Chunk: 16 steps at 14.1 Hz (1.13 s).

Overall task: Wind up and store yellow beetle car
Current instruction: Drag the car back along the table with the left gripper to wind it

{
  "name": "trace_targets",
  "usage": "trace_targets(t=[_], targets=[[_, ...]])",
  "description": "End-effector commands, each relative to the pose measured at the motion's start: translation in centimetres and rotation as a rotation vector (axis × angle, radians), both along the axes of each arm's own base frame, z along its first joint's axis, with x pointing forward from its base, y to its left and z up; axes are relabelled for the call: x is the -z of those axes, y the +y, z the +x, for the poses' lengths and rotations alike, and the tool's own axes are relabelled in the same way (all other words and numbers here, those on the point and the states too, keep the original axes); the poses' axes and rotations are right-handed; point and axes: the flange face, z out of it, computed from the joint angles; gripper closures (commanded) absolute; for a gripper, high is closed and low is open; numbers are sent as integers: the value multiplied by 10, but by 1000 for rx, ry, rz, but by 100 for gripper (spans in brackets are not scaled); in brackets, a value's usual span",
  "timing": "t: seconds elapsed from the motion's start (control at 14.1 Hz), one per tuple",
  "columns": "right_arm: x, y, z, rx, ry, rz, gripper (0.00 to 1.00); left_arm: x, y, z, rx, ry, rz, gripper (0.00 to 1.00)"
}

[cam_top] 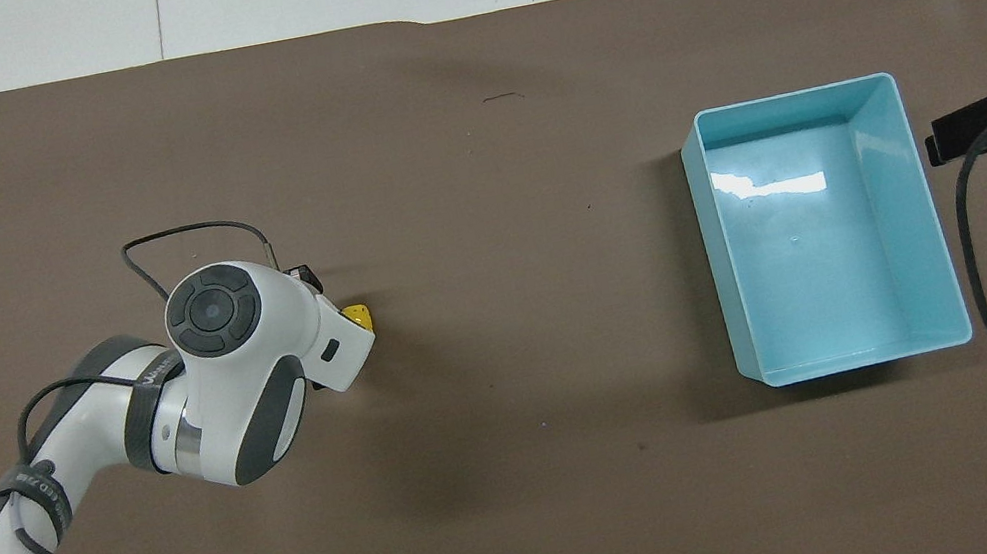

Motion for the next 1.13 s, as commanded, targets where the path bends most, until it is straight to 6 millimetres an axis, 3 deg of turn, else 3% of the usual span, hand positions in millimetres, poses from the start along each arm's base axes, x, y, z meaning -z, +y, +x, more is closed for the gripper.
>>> trace_targets(t=[0.0,0.64,1.06], targets=[[-3,-3,-7,14,8,28,0,6,29,-4,19,-6,-18,100],[-3,-2,-7,13,8,28,0,4,77,1,46,6,-26,100],[-3,-2,-7,13,8,28,0,1,90,2,57,18,-35,100]])
